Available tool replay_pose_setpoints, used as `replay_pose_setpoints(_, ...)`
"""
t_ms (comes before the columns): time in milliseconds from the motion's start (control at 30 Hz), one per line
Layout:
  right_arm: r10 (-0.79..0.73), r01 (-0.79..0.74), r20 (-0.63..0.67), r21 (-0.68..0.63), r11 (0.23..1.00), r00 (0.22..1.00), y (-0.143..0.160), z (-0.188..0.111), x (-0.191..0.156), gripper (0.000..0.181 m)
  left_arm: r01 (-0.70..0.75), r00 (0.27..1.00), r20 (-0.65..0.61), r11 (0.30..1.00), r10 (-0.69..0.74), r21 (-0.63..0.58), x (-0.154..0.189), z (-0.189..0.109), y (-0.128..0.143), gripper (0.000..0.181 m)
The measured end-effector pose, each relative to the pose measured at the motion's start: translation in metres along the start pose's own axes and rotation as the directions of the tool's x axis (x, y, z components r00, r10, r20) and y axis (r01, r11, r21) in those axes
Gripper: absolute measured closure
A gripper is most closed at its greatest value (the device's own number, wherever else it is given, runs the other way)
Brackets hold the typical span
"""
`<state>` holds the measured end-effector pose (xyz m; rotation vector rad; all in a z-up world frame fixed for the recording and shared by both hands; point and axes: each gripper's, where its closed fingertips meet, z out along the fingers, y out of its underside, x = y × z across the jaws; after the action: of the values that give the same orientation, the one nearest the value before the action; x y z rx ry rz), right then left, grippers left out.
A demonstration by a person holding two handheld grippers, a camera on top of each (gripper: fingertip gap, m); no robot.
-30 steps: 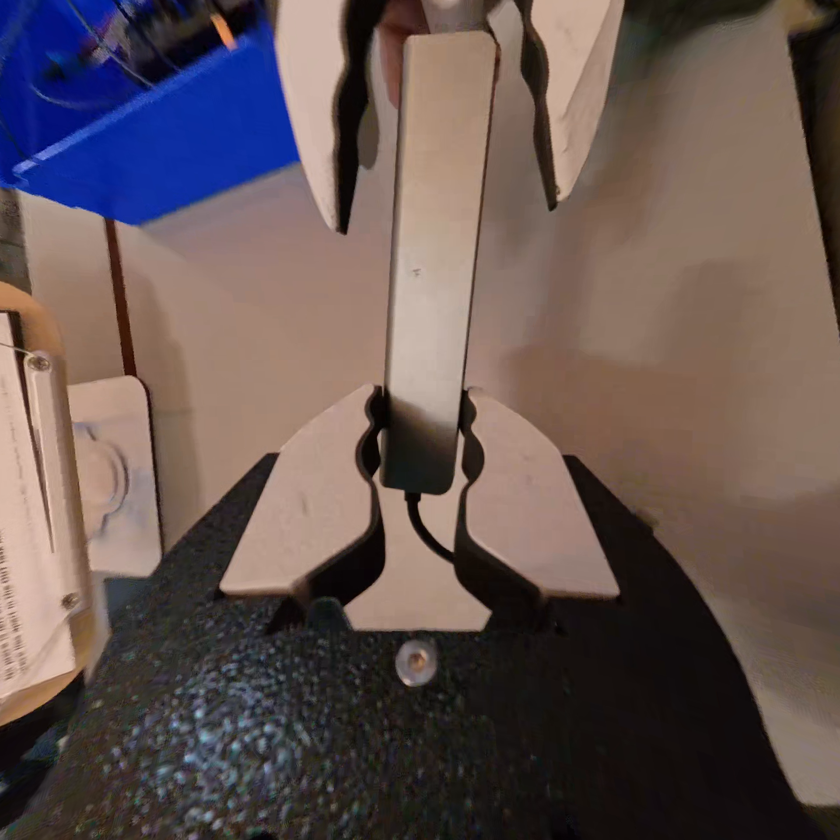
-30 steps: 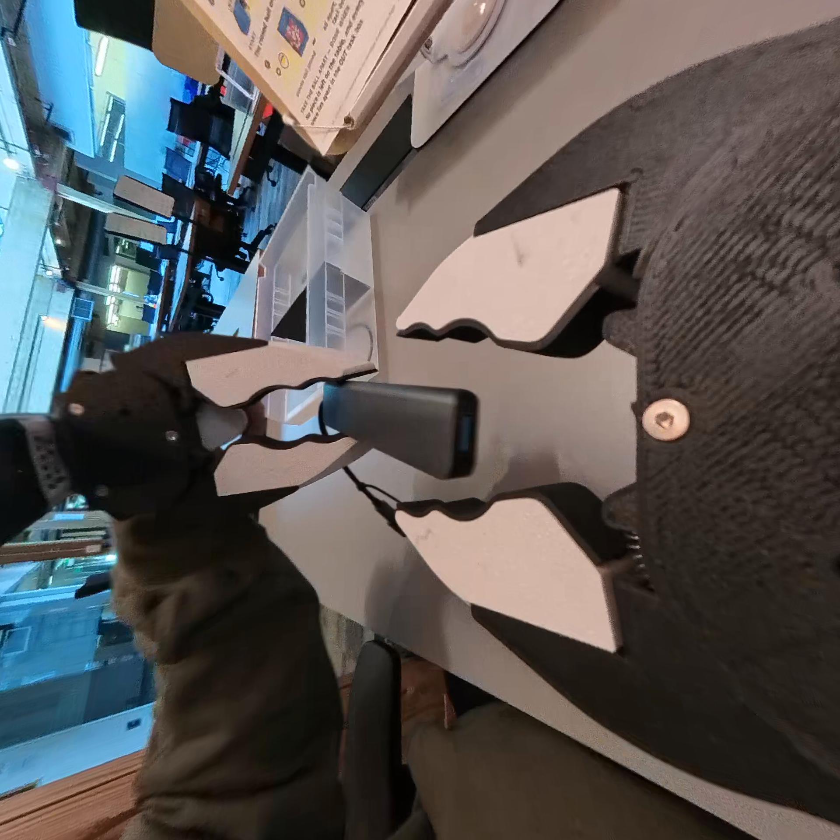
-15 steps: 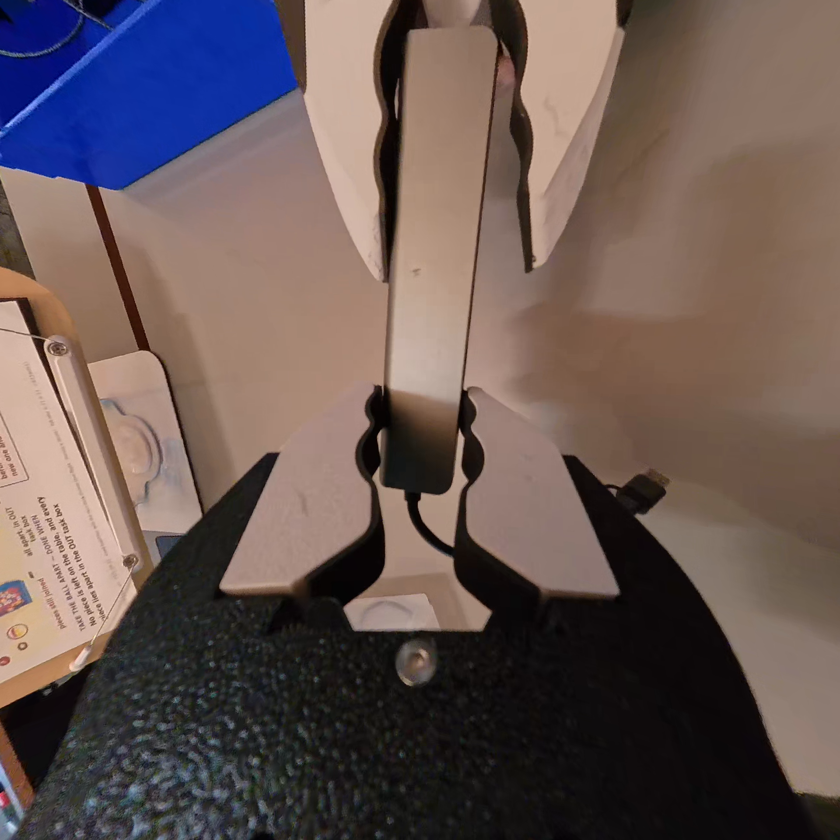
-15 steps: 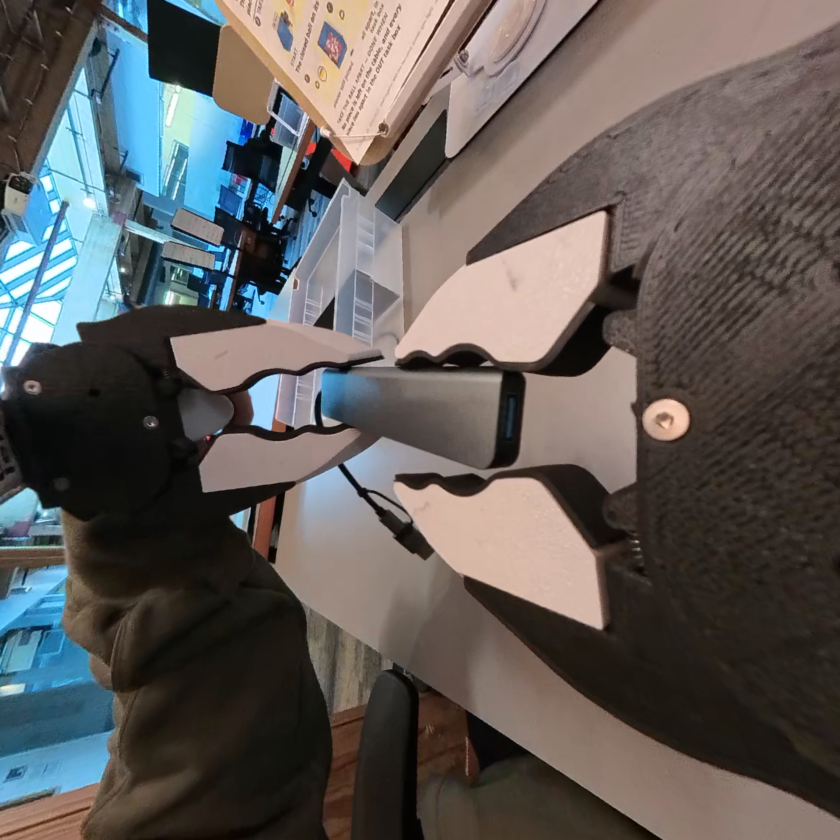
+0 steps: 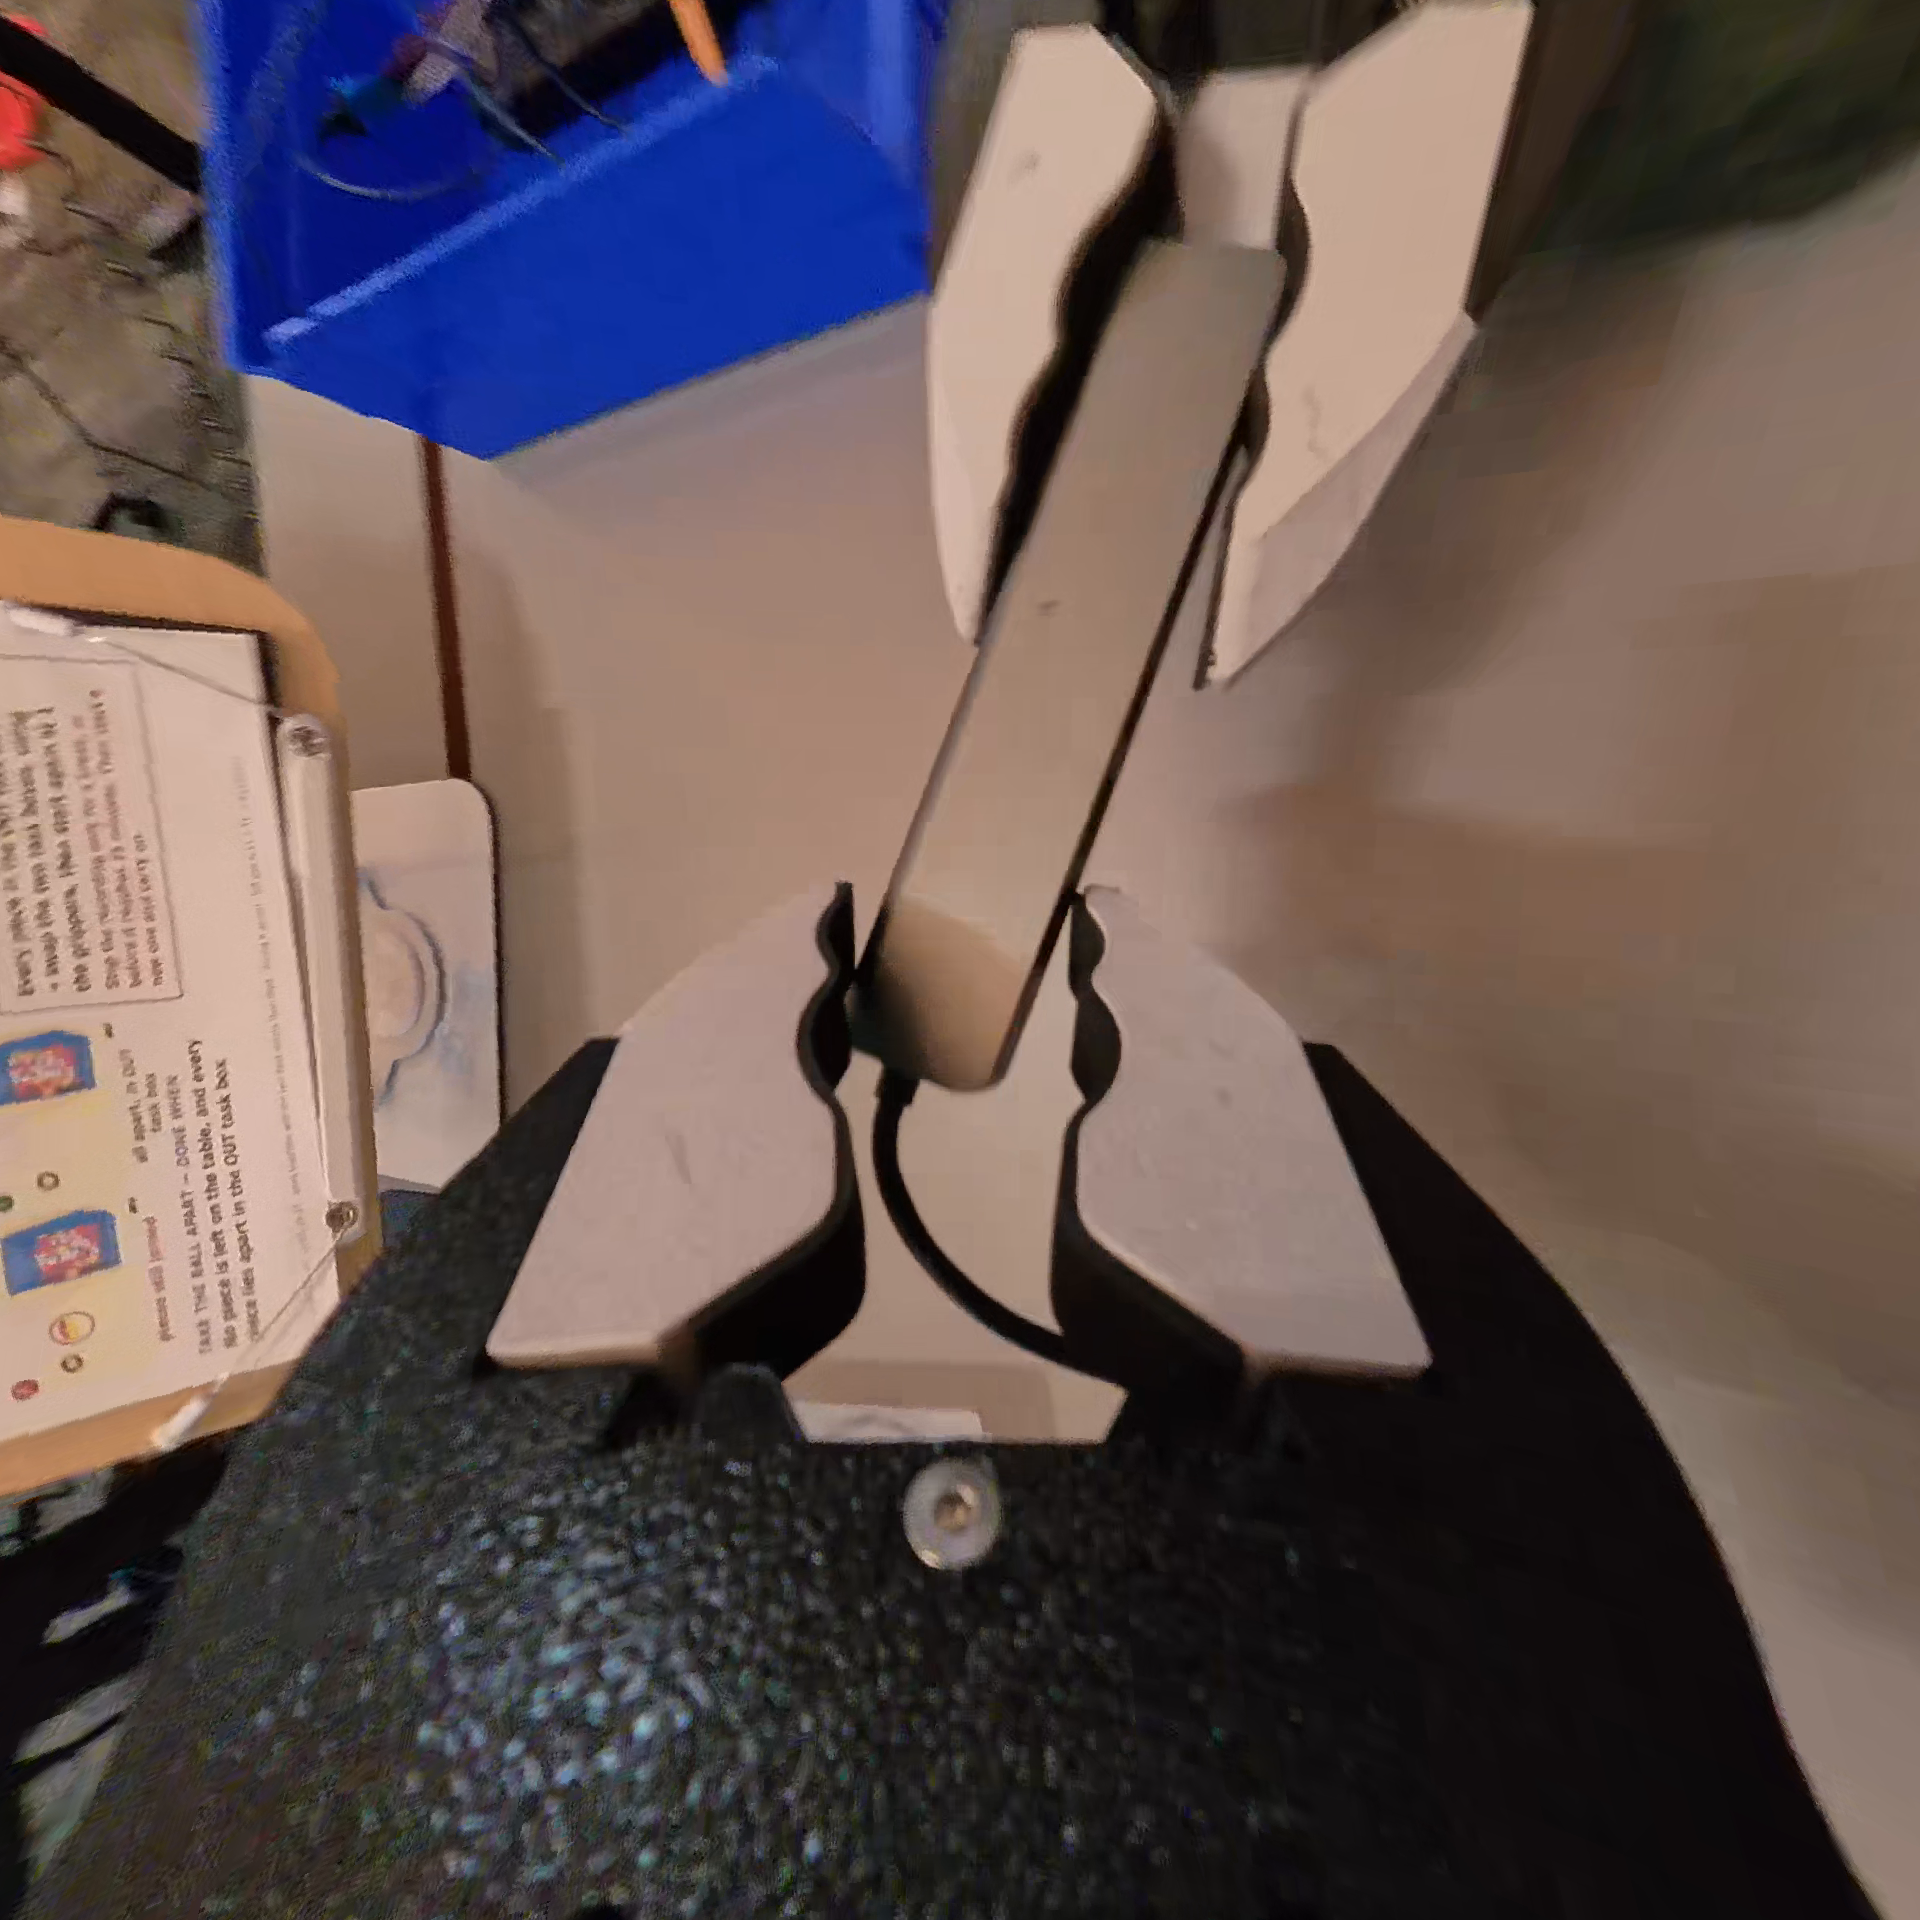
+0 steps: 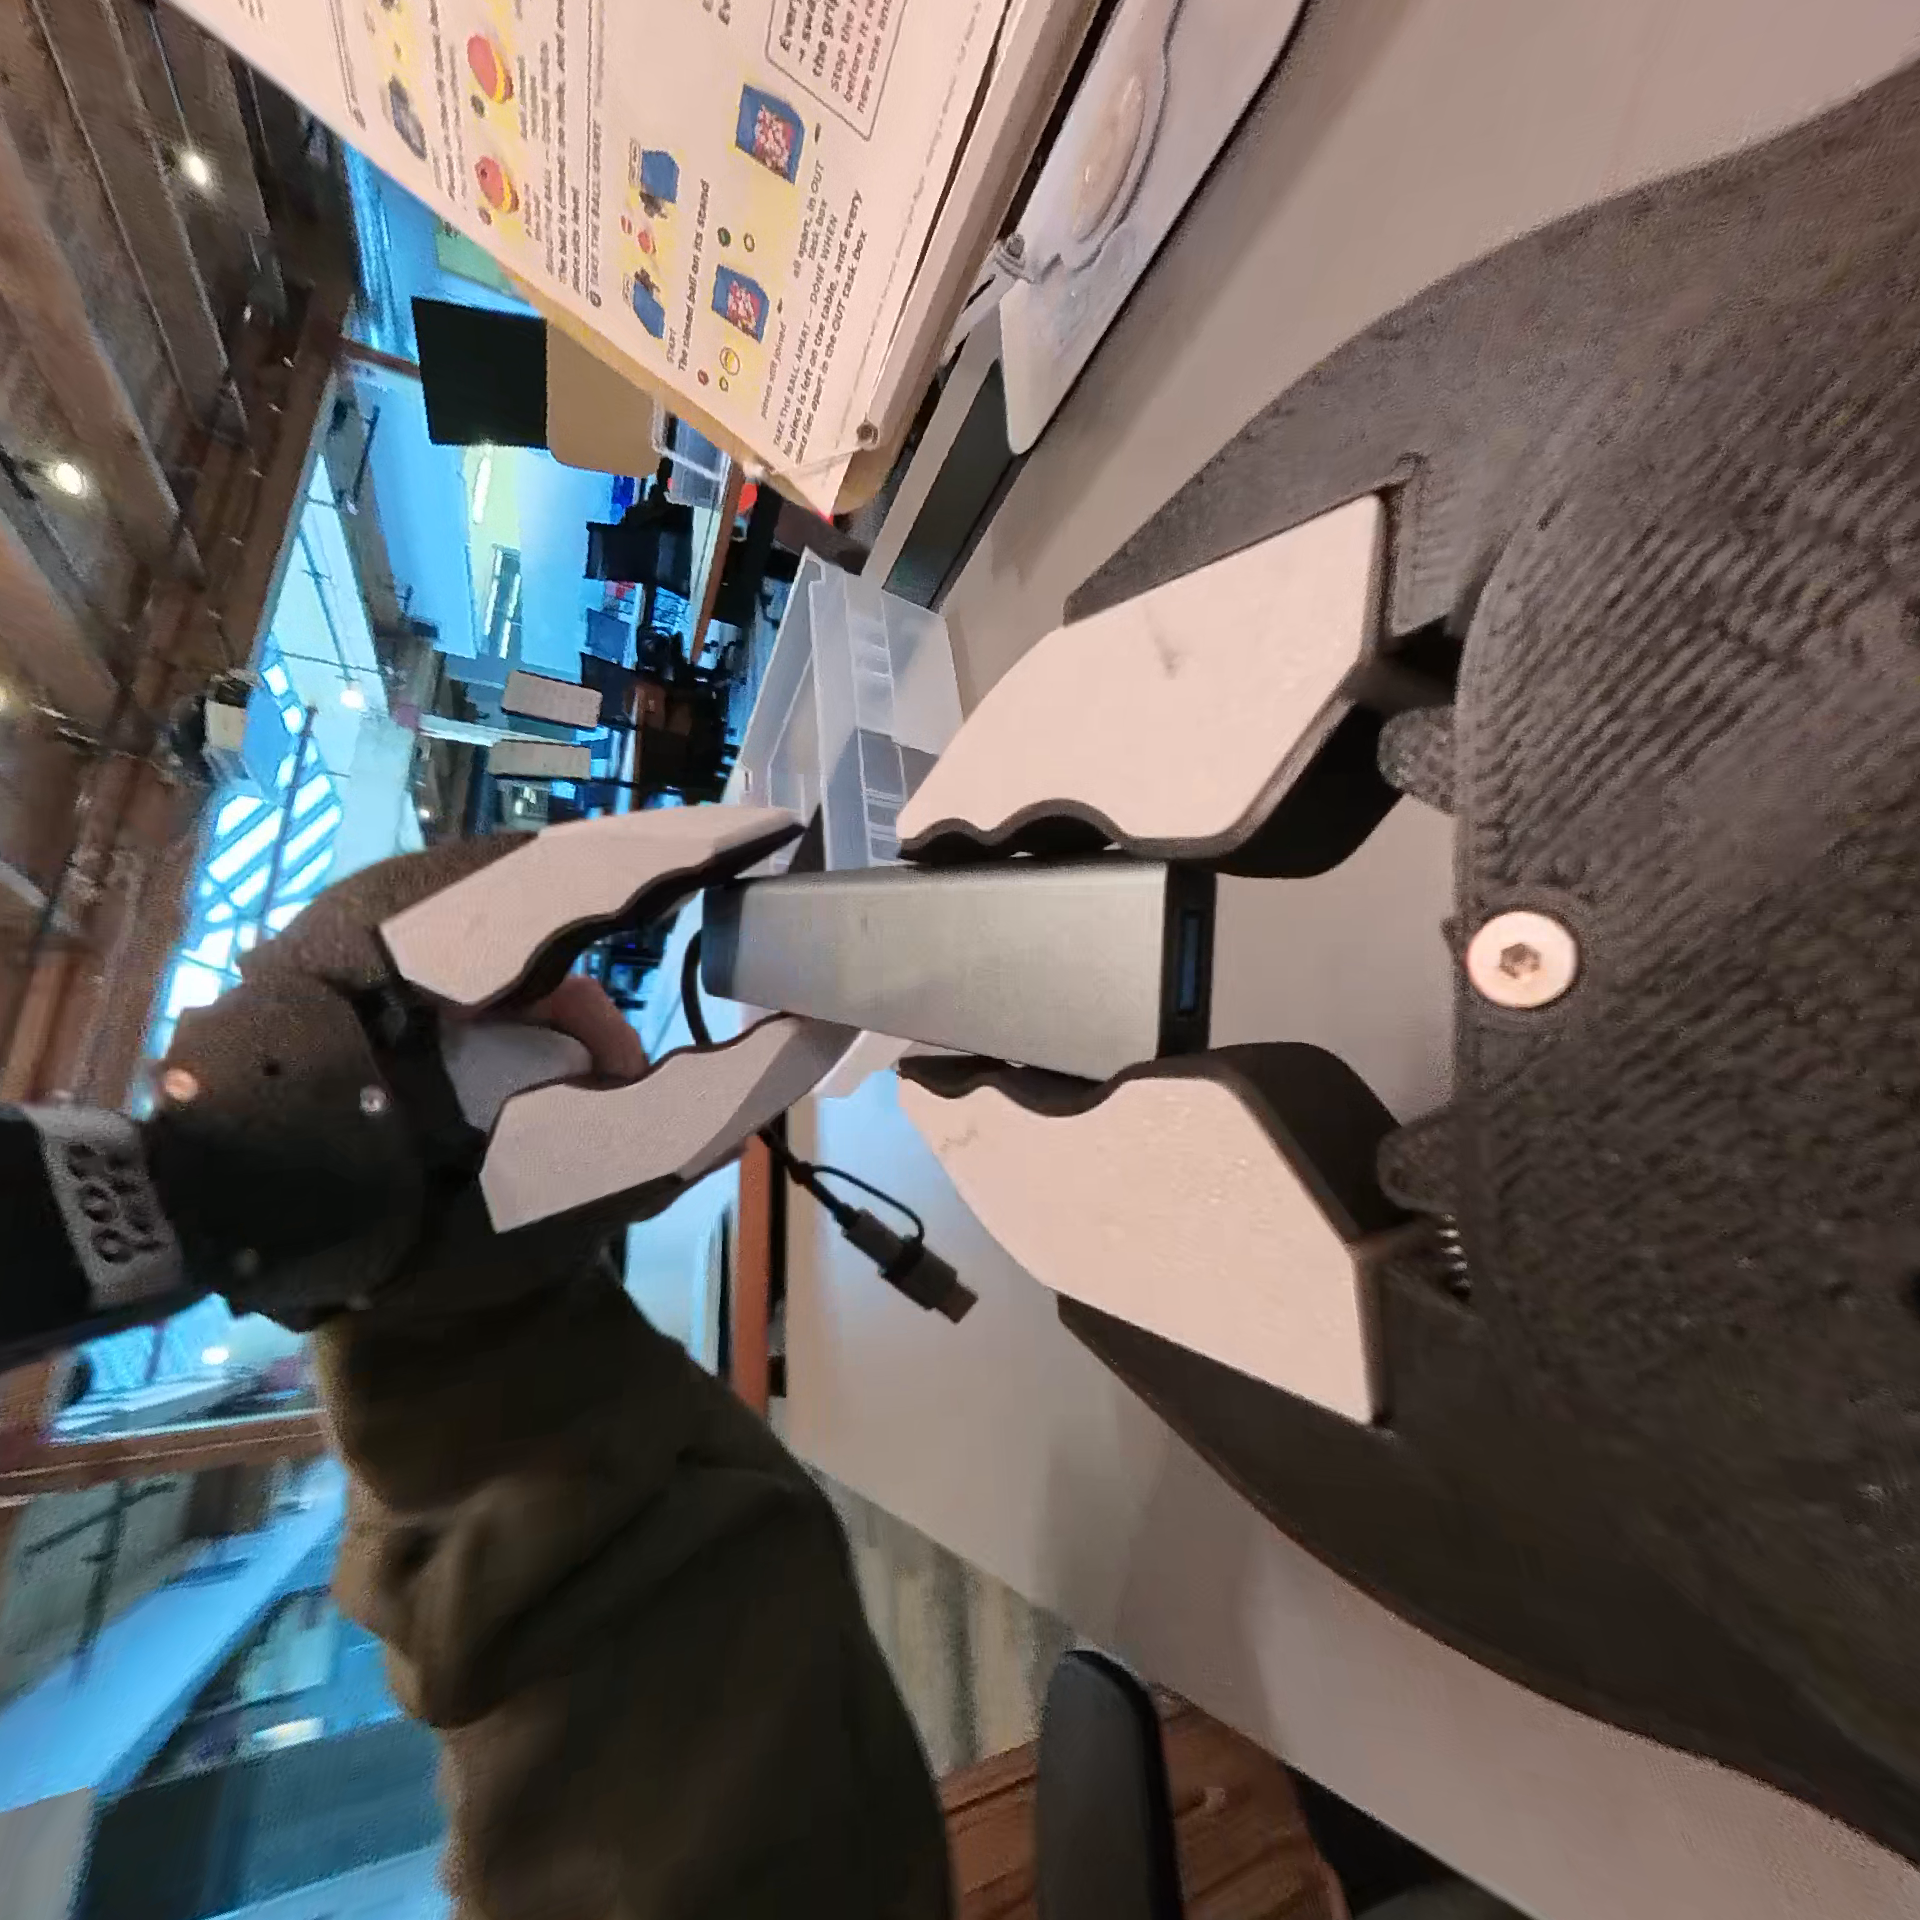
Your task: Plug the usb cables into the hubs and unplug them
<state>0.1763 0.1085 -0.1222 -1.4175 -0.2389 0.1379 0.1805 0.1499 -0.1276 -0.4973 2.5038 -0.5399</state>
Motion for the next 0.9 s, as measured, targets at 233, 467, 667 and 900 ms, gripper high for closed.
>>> replay_pose_setpoints(233,0.03,-0.025,-0.163,0.036,0.999,0.986,-0.004,-0.02,0.038,0.145,0.326,0.868,0.189,0.815,-0.459,0.48,-0.049,-0.062,-0.006,0.135)
replay_pose_setpoints(467,0.048,-0.037,-0.401,0.035,0.999,0.915,0.017,-0.04,0.078,0.145,0.733,0.445,0.44,0.599,-0.78,0.323,-0.076,-0.104,0.153,0.141)
replay_pose_setpoints(667,-0.007,-0.013,-0.419,-0.045,0.999,0.908,0.036,-0.039,0.077,0.145,0.933,0.358,0.511,0.321,-0.781,-0.162,-0.033,-0.092,0.282,0.141)
replay_pose_setpoints(900,-0.008,-0.022,-0.457,-0.059,0.998,0.89,0.043,-0.043,0.084,0.146,0.941,0.151,0.432,-0.004,-0.889,-0.338,-0.021,-0.057,0.335,0.137)
